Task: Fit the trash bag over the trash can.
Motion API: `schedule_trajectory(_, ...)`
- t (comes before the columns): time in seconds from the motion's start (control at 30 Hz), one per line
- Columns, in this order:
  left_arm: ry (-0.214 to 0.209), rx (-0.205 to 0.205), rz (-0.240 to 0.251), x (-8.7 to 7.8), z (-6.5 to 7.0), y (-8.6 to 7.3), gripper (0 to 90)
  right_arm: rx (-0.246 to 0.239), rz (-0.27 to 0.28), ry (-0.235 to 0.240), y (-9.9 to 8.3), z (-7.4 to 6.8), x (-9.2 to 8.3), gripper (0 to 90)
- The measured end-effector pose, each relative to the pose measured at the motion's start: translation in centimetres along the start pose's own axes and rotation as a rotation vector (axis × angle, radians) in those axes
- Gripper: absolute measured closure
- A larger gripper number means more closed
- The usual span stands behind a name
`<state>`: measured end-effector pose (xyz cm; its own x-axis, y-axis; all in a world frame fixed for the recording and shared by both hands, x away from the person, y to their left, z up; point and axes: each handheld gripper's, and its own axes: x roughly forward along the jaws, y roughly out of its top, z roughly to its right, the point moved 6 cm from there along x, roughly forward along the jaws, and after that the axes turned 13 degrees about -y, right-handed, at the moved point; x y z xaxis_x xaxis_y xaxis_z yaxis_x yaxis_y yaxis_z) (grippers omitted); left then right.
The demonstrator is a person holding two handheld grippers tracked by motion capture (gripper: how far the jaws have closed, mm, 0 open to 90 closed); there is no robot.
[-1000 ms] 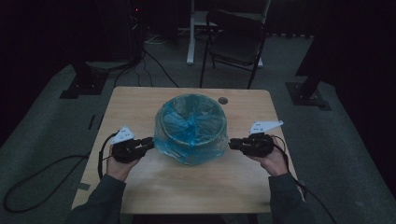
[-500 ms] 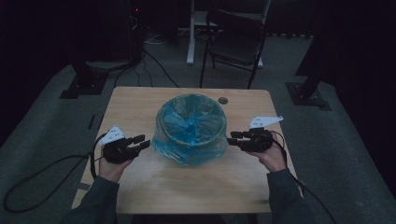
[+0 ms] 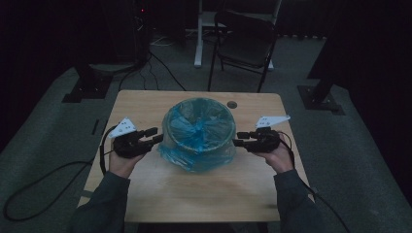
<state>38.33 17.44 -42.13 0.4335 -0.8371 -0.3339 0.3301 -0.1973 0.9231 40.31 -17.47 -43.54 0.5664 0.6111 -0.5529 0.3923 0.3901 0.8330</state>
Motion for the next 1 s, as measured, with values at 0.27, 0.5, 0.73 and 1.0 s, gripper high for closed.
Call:
schedule_trajectory(0.27,-0.003,-0.002,0.004,2.2,-0.6,2.3,57.6,-0.005,-0.012,-0.011,0.2,0.5,0.5,89.2)
schedule_trajectory(0.5,0.031,-0.021,-0.005,3.3,-1.5,3.0,60.0,-0.002,-0.012,-0.020,0.4,0.7,0.4,90.0)
schedule_trajectory(0.73,0.074,-0.022,-0.006,3.2,-2.4,3.2,80.6,-0.008,-0.011,-0.033,0.5,0.8,0.4,90.0)
schedule_trajectory(1.0,0.091,-0.041,0.003,3.1,-3.3,3.1,89.6,0.012,0.006,-0.055,0.8,1.3,0.1,90.0)
